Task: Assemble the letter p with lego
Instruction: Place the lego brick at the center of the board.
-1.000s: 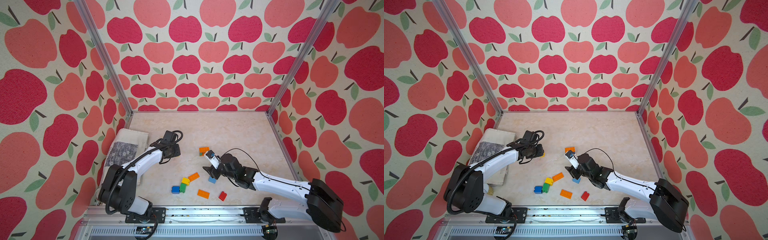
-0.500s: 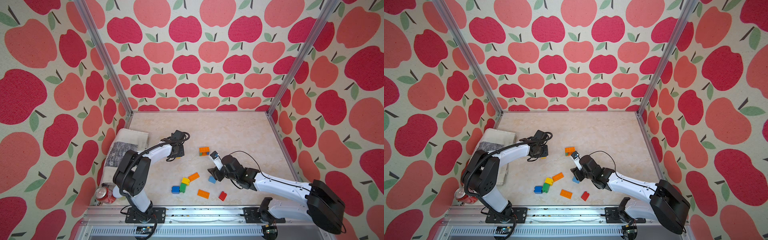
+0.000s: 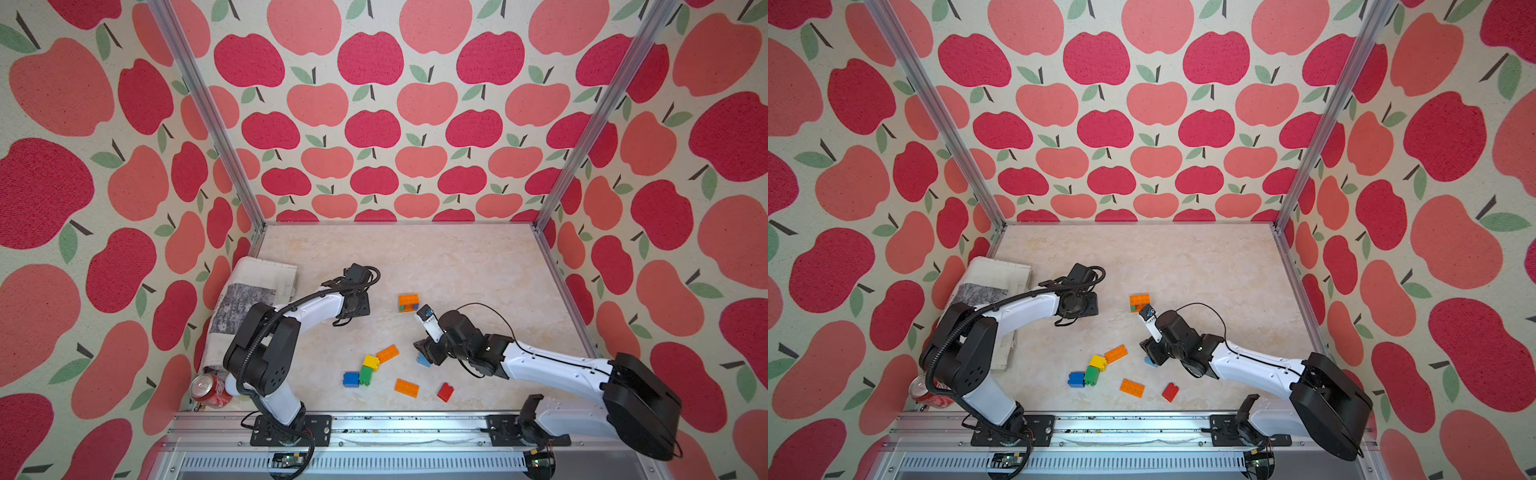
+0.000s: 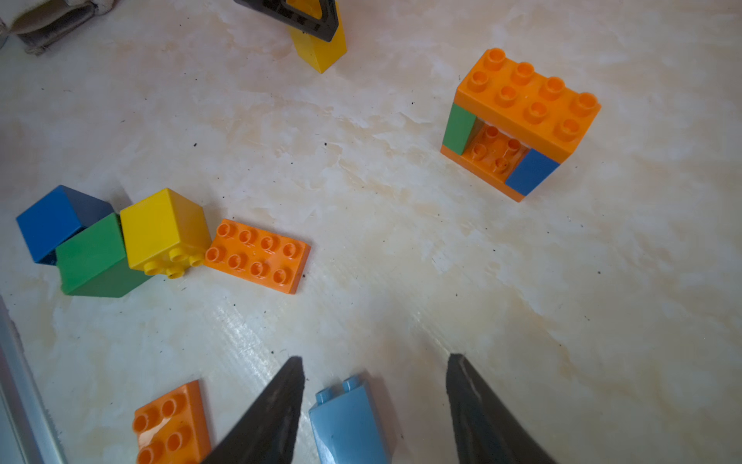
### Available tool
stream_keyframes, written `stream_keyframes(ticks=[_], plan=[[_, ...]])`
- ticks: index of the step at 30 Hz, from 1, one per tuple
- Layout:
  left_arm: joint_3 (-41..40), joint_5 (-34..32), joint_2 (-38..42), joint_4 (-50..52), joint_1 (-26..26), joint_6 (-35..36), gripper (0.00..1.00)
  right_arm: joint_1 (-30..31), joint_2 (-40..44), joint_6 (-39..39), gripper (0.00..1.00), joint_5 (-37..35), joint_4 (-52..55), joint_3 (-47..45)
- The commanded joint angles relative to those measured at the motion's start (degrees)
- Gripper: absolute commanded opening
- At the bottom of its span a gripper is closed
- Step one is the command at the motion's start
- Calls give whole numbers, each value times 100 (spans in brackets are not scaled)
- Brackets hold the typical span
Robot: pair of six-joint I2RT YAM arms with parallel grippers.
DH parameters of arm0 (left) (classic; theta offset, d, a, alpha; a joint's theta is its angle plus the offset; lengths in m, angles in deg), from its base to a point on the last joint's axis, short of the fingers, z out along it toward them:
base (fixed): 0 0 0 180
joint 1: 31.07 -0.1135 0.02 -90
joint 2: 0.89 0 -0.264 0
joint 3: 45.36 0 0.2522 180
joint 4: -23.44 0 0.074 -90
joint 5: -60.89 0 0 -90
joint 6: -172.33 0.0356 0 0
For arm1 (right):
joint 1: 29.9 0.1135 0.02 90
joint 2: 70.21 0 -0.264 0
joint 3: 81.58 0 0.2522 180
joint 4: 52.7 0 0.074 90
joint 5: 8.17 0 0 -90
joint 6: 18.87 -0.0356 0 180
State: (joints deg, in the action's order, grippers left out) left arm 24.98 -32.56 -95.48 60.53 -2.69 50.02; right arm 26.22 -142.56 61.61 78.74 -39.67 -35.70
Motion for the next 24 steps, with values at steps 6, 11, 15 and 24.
stream_keyframes(ticks=[6,11,15,24], plan=[[-702,696,1399,-283,-40,-317,66,307,-70,517,59,678,-622,-33],[-1534,573,2579,-419,-294,-254,68,615,-610,888,57,907,-740,248],[-2224,711,3726,-674,-589,-206,70,758,-1061,1120,57,843,-820,502],[-3032,922,5306,-689,-1130,-360,76,1045,-1966,1505,57,844,-743,1217]])
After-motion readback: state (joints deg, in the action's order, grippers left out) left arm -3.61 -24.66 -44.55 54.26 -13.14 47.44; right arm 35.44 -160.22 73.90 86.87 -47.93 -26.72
